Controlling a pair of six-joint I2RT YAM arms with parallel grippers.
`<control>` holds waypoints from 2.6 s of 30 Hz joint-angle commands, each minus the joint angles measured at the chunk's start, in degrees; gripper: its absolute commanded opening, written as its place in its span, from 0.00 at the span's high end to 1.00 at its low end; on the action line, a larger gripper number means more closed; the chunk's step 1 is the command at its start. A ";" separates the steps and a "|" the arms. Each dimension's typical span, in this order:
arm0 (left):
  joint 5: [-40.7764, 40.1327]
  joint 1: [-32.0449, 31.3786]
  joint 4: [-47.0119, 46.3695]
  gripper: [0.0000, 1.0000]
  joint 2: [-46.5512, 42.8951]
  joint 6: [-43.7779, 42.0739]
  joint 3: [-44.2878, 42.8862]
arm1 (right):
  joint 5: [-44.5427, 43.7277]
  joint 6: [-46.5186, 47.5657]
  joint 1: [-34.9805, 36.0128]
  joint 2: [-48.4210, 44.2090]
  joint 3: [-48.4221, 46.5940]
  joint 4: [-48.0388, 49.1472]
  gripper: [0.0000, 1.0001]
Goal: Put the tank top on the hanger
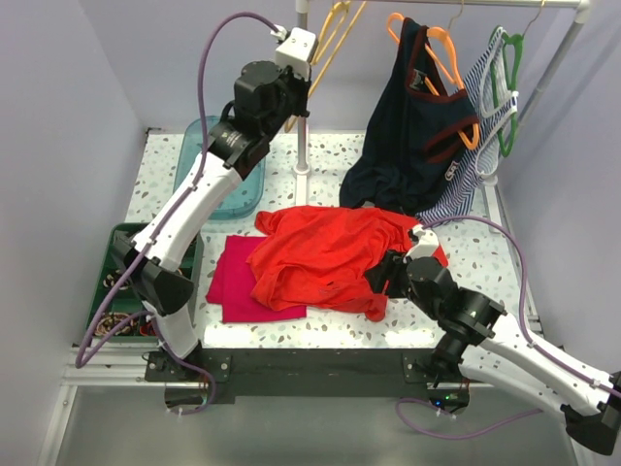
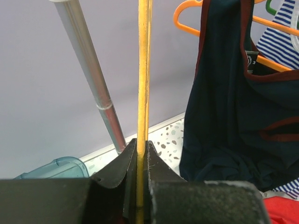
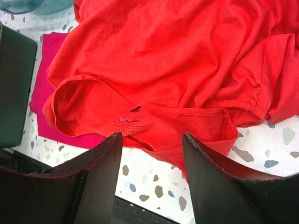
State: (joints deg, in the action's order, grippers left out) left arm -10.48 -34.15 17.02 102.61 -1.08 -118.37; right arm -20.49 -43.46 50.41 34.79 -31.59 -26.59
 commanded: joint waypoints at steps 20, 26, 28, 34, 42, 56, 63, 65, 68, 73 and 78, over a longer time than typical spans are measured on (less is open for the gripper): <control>14.24 -1.44 5.65 1.00 -42.98 6.70 43.29 | 5.29 -0.39 1.17 8.80 -2.33 -5.32 0.45; 18.21 -2.06 7.85 1.00 -53.37 12.06 53.67 | 1.16 -2.32 3.55 17.23 -1.98 -1.10 0.46; 18.30 -2.32 9.08 1.00 -54.61 12.42 55.25 | -1.12 -3.20 5.65 19.35 -1.81 -1.18 0.46; 17.16 -2.32 12.34 1.00 -57.52 11.98 55.79 | -6.23 -8.65 12.07 21.82 -1.19 -1.54 0.81; 16.90 -2.24 13.48 1.00 -55.94 11.81 56.58 | -7.27 -18.67 28.05 23.48 1.01 -4.95 0.70; 18.12 -2.32 13.83 1.00 -55.06 11.01 55.61 | -27.50 -40.12 31.95 8.80 -4.27 -34.49 0.52; 21.46 -2.32 13.22 1.00 -55.76 12.77 57.89 | -13.37 -25.37 14.11 4.34 4.77 -14.76 0.54; 21.64 -2.24 13.22 1.00 -56.38 13.21 58.34 | -11.95 -23.17 11.22 4.59 5.14 -12.71 0.53; 22.08 -2.32 13.48 1.00 -57.25 13.56 59.04 | -8.96 -21.05 8.83 7.31 4.88 -7.80 0.52; 22.69 -2.32 14.62 1.00 -58.57 14.00 60.09 | -5.54 -20.17 6.72 11.44 5.84 -3.56 0.53; 24.01 -2.32 15.42 1.00 -60.24 15.23 61.59 | -5.26 -21.66 6.10 11.01 7.68 -4.87 0.67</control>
State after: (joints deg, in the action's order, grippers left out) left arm 11.16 -36.18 33.41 44.25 12.05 -57.63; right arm -26.68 -64.77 56.93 46.61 -25.39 -32.93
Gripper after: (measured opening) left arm 0.087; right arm 0.386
